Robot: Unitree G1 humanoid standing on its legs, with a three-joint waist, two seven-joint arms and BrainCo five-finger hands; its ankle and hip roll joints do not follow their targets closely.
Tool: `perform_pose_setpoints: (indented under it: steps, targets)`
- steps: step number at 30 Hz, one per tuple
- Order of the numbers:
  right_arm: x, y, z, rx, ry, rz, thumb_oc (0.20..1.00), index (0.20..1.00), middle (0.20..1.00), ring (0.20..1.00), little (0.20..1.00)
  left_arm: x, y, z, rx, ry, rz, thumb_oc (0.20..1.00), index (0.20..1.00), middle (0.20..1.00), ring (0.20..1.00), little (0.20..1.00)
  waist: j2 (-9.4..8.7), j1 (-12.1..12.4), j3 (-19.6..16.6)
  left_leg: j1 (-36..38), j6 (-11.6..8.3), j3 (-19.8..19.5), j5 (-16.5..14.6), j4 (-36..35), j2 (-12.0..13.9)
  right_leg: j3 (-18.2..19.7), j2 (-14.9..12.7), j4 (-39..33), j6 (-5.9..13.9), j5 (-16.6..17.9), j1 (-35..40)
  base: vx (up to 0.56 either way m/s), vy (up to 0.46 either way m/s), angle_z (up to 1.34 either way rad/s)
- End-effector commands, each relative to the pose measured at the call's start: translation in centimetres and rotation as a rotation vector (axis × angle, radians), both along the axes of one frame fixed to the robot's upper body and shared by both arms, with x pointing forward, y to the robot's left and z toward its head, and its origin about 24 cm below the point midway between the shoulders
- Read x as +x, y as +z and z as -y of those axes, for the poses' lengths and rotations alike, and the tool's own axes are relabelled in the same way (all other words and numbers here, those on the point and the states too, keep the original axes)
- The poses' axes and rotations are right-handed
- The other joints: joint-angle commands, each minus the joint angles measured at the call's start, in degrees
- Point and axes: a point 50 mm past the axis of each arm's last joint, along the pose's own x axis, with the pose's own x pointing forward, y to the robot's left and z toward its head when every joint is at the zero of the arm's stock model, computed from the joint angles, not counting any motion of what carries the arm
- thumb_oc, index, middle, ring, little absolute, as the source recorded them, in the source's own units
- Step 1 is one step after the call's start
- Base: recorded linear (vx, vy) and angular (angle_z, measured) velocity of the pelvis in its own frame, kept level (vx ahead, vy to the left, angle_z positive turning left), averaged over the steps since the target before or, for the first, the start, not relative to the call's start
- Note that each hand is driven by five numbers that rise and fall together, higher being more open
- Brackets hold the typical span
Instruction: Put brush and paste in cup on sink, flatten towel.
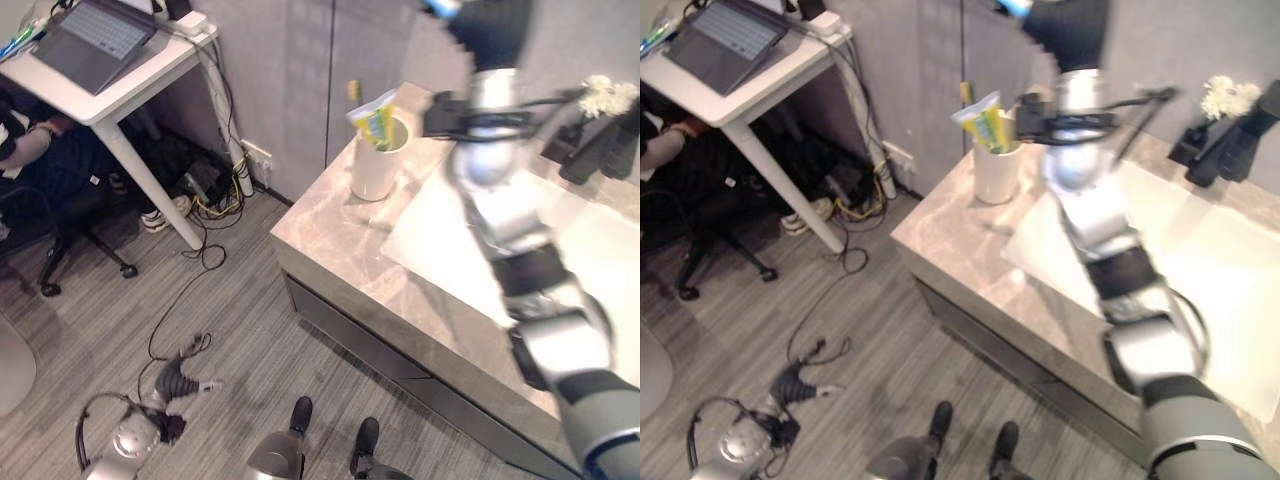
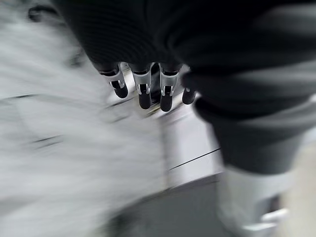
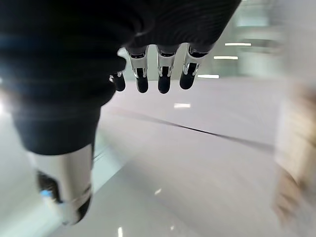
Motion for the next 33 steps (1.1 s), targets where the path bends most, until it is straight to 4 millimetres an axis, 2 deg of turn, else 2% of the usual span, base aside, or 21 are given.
perform_pose_setpoints:
  steps: [1, 2, 3, 4, 5, 7, 8, 9, 11, 14, 15, 17, 19, 20, 21, 22, 25, 27, 29, 30, 33]
  targets:
    - [-1.1, 0.6, 3.1, 0.015, -0.284, 0.201, 1.000, 1.000, 1.000, 1.000, 1.000, -0.3, 0.9, -1.4, 0.060, 0.049, 0.090, 1.000, 1.000, 1.000, 1.000, 1.000, -0.35, -1.6, -5.0, 3.6, -0.20, 1.7, -3.2, 0.3, 0.8, 0.1, -3.4, 0.2, 3.91, 1.0, 3.4, -0.01, 0.055, -0.05]
    - [-2.9, 0.5, 6.4, -0.016, -0.452, 0.266, 1.000, 1.000, 1.000, 1.000, 1.000, -0.6, 1.6, -2.6, 0.053, 0.144, 0.148, 1.000, 1.000, 1.000, 1.000, 1.000, -0.17, -3.3, -5.4, 3.8, -0.22, 1.7, -3.3, 0.3, 0.6, 0.1, -3.6, 0.2, 4.22, 1.3, 3.5, 0.01, 0.039, -0.13]
    - [-3.1, 0.3, 6.5, -0.013, -0.455, 0.263, 1.000, 1.000, 1.000, 1.000, 1.000, -0.6, 1.6, -2.6, 0.057, 0.141, 0.146, 1.000, 1.000, 1.000, 1.000, 1.000, -0.32, -3.3, -5.5, 3.9, -0.21, 1.6, -3.4, 0.3, 0.6, 0.0, -3.6, 0.2, 4.24, 1.2, 3.6, -0.04, 0.089, -0.14]
    - [-4.8, -0.3, 10.5, -0.044, -0.693, 0.278, 1.000, 1.000, 1.000, 1.000, 1.000, -1.0, 1.8, -3.6, 0.112, 0.203, 0.157, 1.000, 1.000, 1.000, 1.000, 1.000, -0.37, -4.8, -6.0, 3.9, -0.24, 1.7, -3.4, 0.3, 0.4, -0.2, -3.8, 0.2, 4.59, 1.5, 3.7, -0.02, 0.050, -0.23]
    - [-4.9, -0.4, 10.6, -0.043, -0.697, 0.277, 1.000, 1.000, 1.000, 1.000, 1.000, -1.0, 1.8, -3.6, 0.114, 0.200, 0.157, 1.000, 1.000, 1.000, 1.000, 1.000, -0.48, -4.6, -6.1, 3.9, -0.24, 1.7, -3.5, 0.3, 0.4, -0.3, -3.8, 0.2, 4.60, 1.5, 3.7, -0.03, 0.076, -0.19]
    - [-6.8, -0.7, 12.3, -0.037, -0.779, 0.319, 1.000, 1.000, 1.000, 1.000, 1.000, -1.4, 2.0, -4.2, 0.134, 0.251, 0.174, 1.000, 1.000, 1.000, 1.000, 1.000, -0.31, -6.8, -6.3, 4.0, -0.14, 2.1, -3.7, 0.3, 0.3, 0.0, -3.9, 0.2, 4.86, 1.9, 3.6, -0.01, 0.053, -0.01]
    - [-7.7, -1.0, 13.9, -0.005, -0.851, 0.317, 1.000, 1.000, 1.000, 1.000, 1.000, -1.7, 2.1, -4.6, 0.168, 0.271, 0.176, 1.000, 1.000, 1.000, 1.000, 1.000, -0.33, -7.7, -6.5, 4.1, 0.07, 2.4, -3.8, 0.3, 0.3, 0.2, -4.0, 0.3, 4.97, 2.1, 3.5, -0.04, 0.102, -0.01]
    - [-9.9, -2.8, 17.1, 0.065, -0.975, 0.292, 1.000, 1.000, 1.000, 1.000, 1.000, -2.3, 2.6, -5.3, 0.187, 0.320, 0.204, 1.000, 1.000, 1.000, 1.000, 1.000, -0.31, -9.7, -6.5, 4.4, 0.50, 3.1, -3.5, 0.3, 0.1, 0.6, -4.2, 1.1, 5.02, 2.8, 3.2, 0.01, 0.127, -0.04]
    - [-12.0, -5.8, 20.4, 0.200, -1.099, 0.227, 1.000, 1.000, 1.000, 1.000, 1.000, -2.6, 3.5, -5.8, 0.226, 0.337, 0.237, 1.000, 1.000, 1.000, 1.000, 1.000, -0.15, -11.0, -6.4, 5.5, 0.98, 3.7, -4.4, 0.3, 0.1, 1.6, -4.1, 3.2, 5.06, 2.1, 2.8, 0.01, 0.119, -0.11]
    - [-14.4, -9.7, 23.8, 0.364, -1.252, 0.139, 1.000, 1.000, 1.000, 1.000, 1.000, -2.9, 4.9, -6.2, 0.250, 0.359, 0.300, 1.000, 1.000, 1.000, 1.000, 1.000, 0.24, -12.8, -5.9, 6.6, 1.68, 4.5, -4.7, 0.3, 0.1, 3.1, -3.9, 7.3, 5.01, 1.3, 1.1, 0.02, 0.096, -0.32]
    - [-14.5, -9.8, 23.9, 0.366, -1.253, 0.138, 1.000, 1.000, 1.000, 1.000, 1.000, -2.9, 5.0, -6.2, 0.252, 0.357, 0.300, 1.000, 1.000, 1.000, 1.000, 1.000, 0.15, -12.6, -6.0, 6.8, 1.68, 4.4, -5.2, 0.3, 0.1, 3.3, -3.9, 7.6, 5.11, 0.8, 1.2, 0.01, 0.079, -0.29]
    - [-15.9, -13.4, 25.7, 0.505, -1.337, 0.058, 1.000, 1.000, 1.000, 1.000, 1.000, -3.0, 5.6, -6.4, 0.256, 0.380, 0.343, 1.000, 1.000, 1.000, 1.000, 1.000, 0.66, -14.1, -5.6, 7.9, 2.07, 5.0, -5.7, 0.3, 0.1, 4.1, -3.6, 10.3, 5.25, -0.1, 0.1, 0.04, 0.120, -0.24]
    - [-17.9, -18.2, 27.3, 0.684, -1.433, -0.048, 1.000, 1.000, 1.000, 1.000, 1.000, -3.0, 6.5, -6.5, 0.247, 0.407, 0.413, 1.000, 1.000, 1.000, 1.000, 1.000, 1.00, -15.5, -5.1, 9.2, 2.51, 5.9, -6.3, 0.3, -0.4, 4.7, -3.6, 13.0, 5.48, -0.6, -1.0, 0.03, 0.126, -0.29]
    - [-17.9, -18.3, 27.3, 0.687, -1.434, -0.048, 1.000, 1.000, 1.000, 1.000, 1.000, -3.0, 6.5, -6.5, 0.249, 0.407, 0.413, 1.000, 1.000, 1.000, 1.000, 1.000, 0.91, -15.4, -5.0, 9.3, 2.54, 6.0, -6.3, 0.3, -0.4, 4.8, -3.6, 13.2, 5.52, -0.7, -1.1, 0.02, 0.074, -0.25]
    - [-18.5, -19.9, 27.6, 0.727, -1.458, -0.108, 1.000, 1.000, 1.000, 1.000, 1.000, -3.0, 7.1, -6.5, 0.245, 0.416, 0.445, 0.347, 0.347, 0.347, 0.347, 0.347, 1.07, -15.9, -4.8, 9.7, 2.71, 6.4, -6.5, 0.4, -0.5, 5.0, -3.7, 14.2, 5.67, -0.5, -1.5, 0.01, 0.119, -0.36]
    - [-20.4, -24.0, 28.2, 0.831, -1.567, -0.236, 1.000, 1.000, 1.000, 1.000, 1.000, -2.7, 7.8, -6.0, 0.200, 0.413, 0.509, 0.200, 0.200, 0.200, 0.200, 0.200, 1.40, -17.1, -4.1, 10.4, 3.07, 7.0, -6.8, 0.4, -0.7, 5.4, -3.8, 16.9, 5.96, 0.4, -2.7, 0.00, 0.161, -0.28]
    - [-20.9, -26.3, 28.5, 0.932, -1.575, -0.308, 1.000, 1.000, 1.000, 1.000, 1.000, -2.5, 8.5, -5.5, 0.176, 0.386, 0.547, 0.200, 0.200, 0.200, 0.200, 0.200, 1.53, -17.6, -3.2, 11.4, 3.56, 7.6, -7.2, 0.5, -1.0, 6.3, -3.9, 21.1, 6.26, 1.6, -4.7, -0.02, 0.094, -0.19]
    - [-21.7, -30.5, 28.4, 1.074, -1.575, -0.484, 1.000, 1.000, 1.000, 1.000, 1.000, -2.1, 9.2, -4.7, 0.148, 0.338, 0.582, 0.200, 0.200, 0.200, 0.200, 0.200, 1.75, -17.9, -1.8, 12.2, 3.98, 8.6, -7.2, 0.7, -1.1, 6.2, -3.6, 24.8, 6.18, 3.2, -6.7, -0.05, 0.113, -0.37]
    - [-21.9, -32.3, 28.2, 1.174, -1.524, -0.562, 1.000, 1.000, 1.000, 1.000, 1.000, -2.0, 9.4, -4.6, 0.129, 0.336, 0.598, 0.200, 0.200, 0.200, 0.200, 0.200, 1.87, -17.7, -1.2, 12.8, 4.04, 9.4, -7.8, 0.5, -1.1, 4.8, -3.6, 26.9, 6.40, 3.0, -8.2, -0.03, 0.106, -0.35]
    - [-22.7, -36.5, 27.5, 1.312, -1.446, -0.821, 1.000, 1.000, 1.000, 1.000, 1.000, -1.4, 9.9, -3.9, 0.089, 0.296, 0.626, 0.200, 0.200, 0.200, 0.200, 0.200, 1.43, -17.9, -0.5, 13.4, 3.80, 10.2, -8.3, 0.6, -1.6, 4.6, -3.4, 25.3, 6.23, 2.8, -9.4, -0.01, 0.079, -0.33]
    - [-24.4, -40.3, 26.5, 1.345, -1.450, -1.170, 1.000, 1.000, 1.000, 1.000, 1.000, -0.6, 10.1, -3.0, 0.028, 0.238, 0.627, 0.200, 0.200, 0.200, 0.200, 0.200, 1.39, -17.3, 0.7, 13.4, 3.41, 10.3, -9.0, 1.3, -1.7, 4.7, -3.9, 20.2, 6.12, 3.7, -10.8, 0.01, 0.006, -0.16]
